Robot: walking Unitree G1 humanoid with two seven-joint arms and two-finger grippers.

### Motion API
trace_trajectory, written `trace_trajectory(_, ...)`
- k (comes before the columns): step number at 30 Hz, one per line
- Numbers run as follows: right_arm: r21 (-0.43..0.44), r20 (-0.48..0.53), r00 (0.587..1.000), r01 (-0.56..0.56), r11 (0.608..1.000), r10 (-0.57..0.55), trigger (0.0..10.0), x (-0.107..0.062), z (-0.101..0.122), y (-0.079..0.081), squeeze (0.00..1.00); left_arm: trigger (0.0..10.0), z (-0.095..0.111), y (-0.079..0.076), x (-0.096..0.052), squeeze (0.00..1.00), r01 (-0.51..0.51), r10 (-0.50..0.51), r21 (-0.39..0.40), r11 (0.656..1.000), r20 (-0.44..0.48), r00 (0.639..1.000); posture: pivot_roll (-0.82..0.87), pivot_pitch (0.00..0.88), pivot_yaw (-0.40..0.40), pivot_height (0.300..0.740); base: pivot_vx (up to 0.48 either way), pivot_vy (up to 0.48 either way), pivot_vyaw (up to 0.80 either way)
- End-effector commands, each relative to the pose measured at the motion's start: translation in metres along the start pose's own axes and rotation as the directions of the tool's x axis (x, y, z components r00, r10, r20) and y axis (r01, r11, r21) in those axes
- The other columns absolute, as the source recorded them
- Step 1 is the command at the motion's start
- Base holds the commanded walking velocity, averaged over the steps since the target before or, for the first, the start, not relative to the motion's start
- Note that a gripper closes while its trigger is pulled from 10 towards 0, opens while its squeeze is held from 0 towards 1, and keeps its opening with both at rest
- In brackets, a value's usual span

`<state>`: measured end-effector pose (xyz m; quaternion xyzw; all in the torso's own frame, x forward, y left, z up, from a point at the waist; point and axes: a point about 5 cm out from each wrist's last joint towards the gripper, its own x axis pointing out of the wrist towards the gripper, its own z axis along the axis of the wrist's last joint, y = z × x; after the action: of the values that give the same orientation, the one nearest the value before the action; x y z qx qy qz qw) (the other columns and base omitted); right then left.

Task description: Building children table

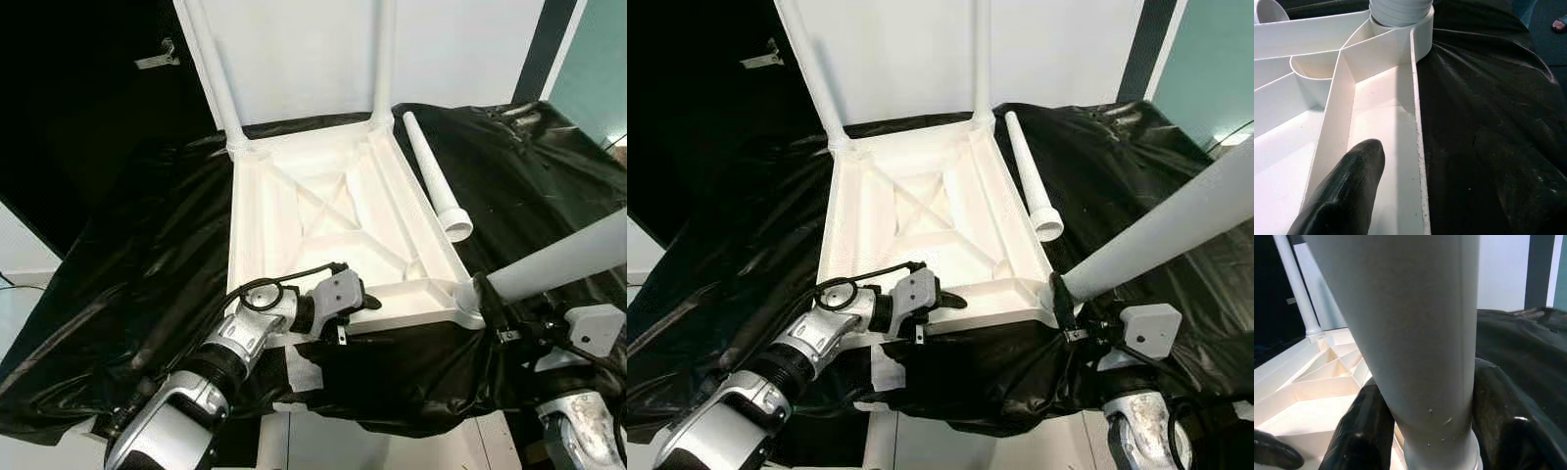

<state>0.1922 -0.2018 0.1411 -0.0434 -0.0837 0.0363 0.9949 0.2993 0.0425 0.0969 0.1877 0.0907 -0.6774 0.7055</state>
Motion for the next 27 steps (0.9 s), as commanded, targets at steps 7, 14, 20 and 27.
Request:
trace_trajectory(7,0.195,-0.248,0.968,0.022,0.981,0.028,10.0,0.014,-0.017,0.006,0.00,10.0,-0.026,-0.008,0.000,0.00,-0.019,0.012,-0.074,0.997,-0.101,0.995,-0.25,0.046,0.095,0.740,0.000,0.000,0.00)
trace_trajectory(14,0.185,-0.266,0.959,-0.047,0.982,0.096,10.0,0.022,-0.001,0.010,0.00,10.0,-0.026,-0.008,0.002,0.00,-0.015,0.008,-0.073,0.997,-0.098,0.995,-0.26,0.044,0.088,0.740,0.000,0.000,0.00)
trace_trajectory(20,0.135,-0.371,0.914,-0.122,0.983,0.164,10.0,0.020,0.002,0.007,0.00,10.0,-0.025,-0.009,0.004,0.00,-0.014,0.007,-0.074,0.997,-0.094,0.996,-0.26,0.043,0.082,0.740,0.000,0.000,0.00)
trace_trajectory(27,0.120,-0.450,0.874,-0.144,0.982,0.183,10.0,0.018,0.006,-0.006,0.00,10.0,-0.026,-0.009,0.005,0.00,-0.015,0.008,-0.076,0.997,-0.092,0.996,-0.26,0.044,0.079,0.740,0.000,0.000,0.00)
